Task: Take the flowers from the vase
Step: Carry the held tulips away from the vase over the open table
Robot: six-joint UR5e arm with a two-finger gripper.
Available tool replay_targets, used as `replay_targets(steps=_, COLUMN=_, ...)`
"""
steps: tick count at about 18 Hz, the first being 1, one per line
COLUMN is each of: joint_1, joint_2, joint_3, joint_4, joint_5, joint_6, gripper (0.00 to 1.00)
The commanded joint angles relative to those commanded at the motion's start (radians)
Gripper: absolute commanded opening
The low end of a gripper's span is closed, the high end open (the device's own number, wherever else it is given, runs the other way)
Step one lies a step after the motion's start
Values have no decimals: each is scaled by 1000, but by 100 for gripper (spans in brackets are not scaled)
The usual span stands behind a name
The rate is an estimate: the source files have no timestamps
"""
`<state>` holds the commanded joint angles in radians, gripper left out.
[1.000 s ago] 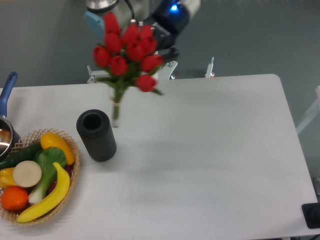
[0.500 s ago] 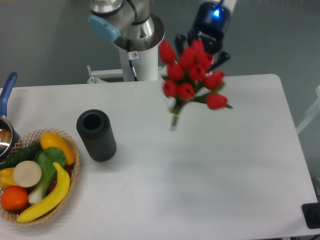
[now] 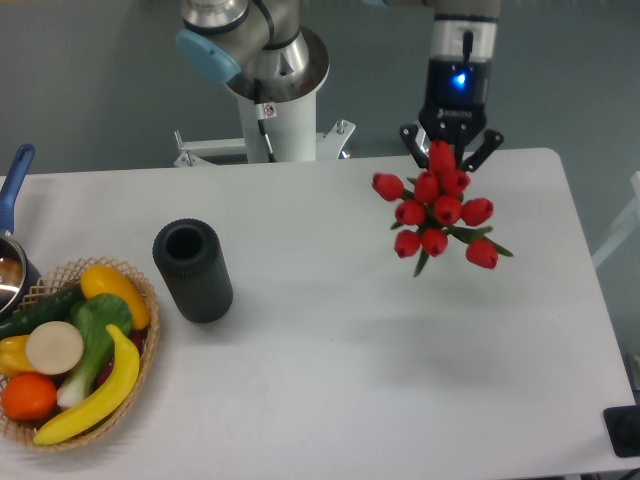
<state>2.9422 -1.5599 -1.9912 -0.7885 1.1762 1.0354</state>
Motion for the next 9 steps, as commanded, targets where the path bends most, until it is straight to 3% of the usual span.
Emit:
replay_targets(steps=3, joint_1=-38, joint_2=-52, joint_3=34, joint_4=0, joint_5=89, joint_6=9, gripper=0)
replay_targets(steps=5, joint_1=-86, joint_2=-97, joint_3=99, joint_4=-15, joint_5=161, joint_6=11, gripper=0)
replay_targets(steps=9, joint_1=-169, joint_2=-150, joint_3=198, joint_4=-149, joint_5=293, joint_6=28, gripper=1)
